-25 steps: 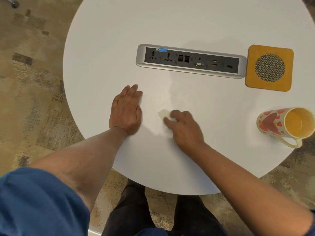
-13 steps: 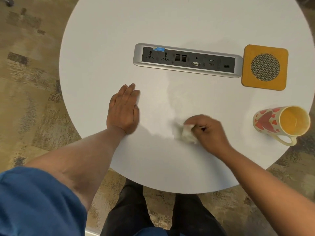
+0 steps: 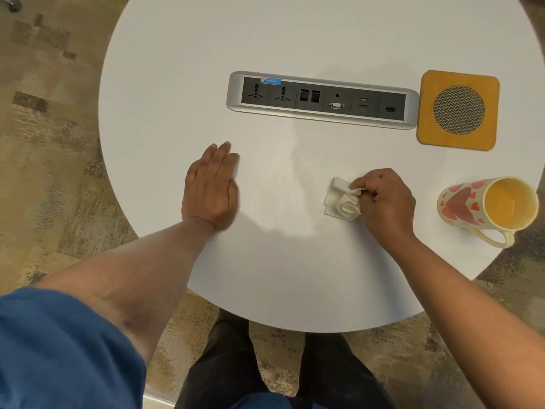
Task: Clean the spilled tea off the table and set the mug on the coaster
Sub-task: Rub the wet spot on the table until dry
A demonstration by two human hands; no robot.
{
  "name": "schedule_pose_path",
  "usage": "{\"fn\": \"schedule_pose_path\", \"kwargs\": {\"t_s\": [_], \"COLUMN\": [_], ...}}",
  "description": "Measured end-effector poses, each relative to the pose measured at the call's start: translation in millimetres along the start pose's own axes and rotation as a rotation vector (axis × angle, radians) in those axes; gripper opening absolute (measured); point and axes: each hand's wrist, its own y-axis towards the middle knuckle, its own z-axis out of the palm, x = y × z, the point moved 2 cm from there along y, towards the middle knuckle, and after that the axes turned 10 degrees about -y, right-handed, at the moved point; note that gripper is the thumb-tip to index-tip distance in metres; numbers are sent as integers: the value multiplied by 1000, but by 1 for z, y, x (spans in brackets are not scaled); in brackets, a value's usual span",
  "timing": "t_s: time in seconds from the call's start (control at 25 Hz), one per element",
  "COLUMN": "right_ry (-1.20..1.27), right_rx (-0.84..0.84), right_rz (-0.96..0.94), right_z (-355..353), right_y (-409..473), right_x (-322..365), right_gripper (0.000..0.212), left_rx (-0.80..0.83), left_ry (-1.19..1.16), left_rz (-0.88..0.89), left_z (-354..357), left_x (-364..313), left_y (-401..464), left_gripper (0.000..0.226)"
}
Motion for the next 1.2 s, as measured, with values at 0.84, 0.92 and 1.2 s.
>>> {"fn": "schedule_pose_path", "kwargs": {"t_s": [0.84,0.92,1.2], "right_ry": [177,74,-308], "right_rx": [267,245,39], "right_rz": [203,150,-274], "right_z": [-6,-6,-3], "right_y": [20,18,-3], "right_x": [8,7,19], "right_gripper": [22,29,15], "left_rx": [-4,-11,16], "left_ry": [-11,-15,-18], "left_rz": [6,9,-1], "left_z": [1,1,-1], "left_x": [1,0,-1], "left_y": [0,0,0], "left_gripper": [54,54,55]}}
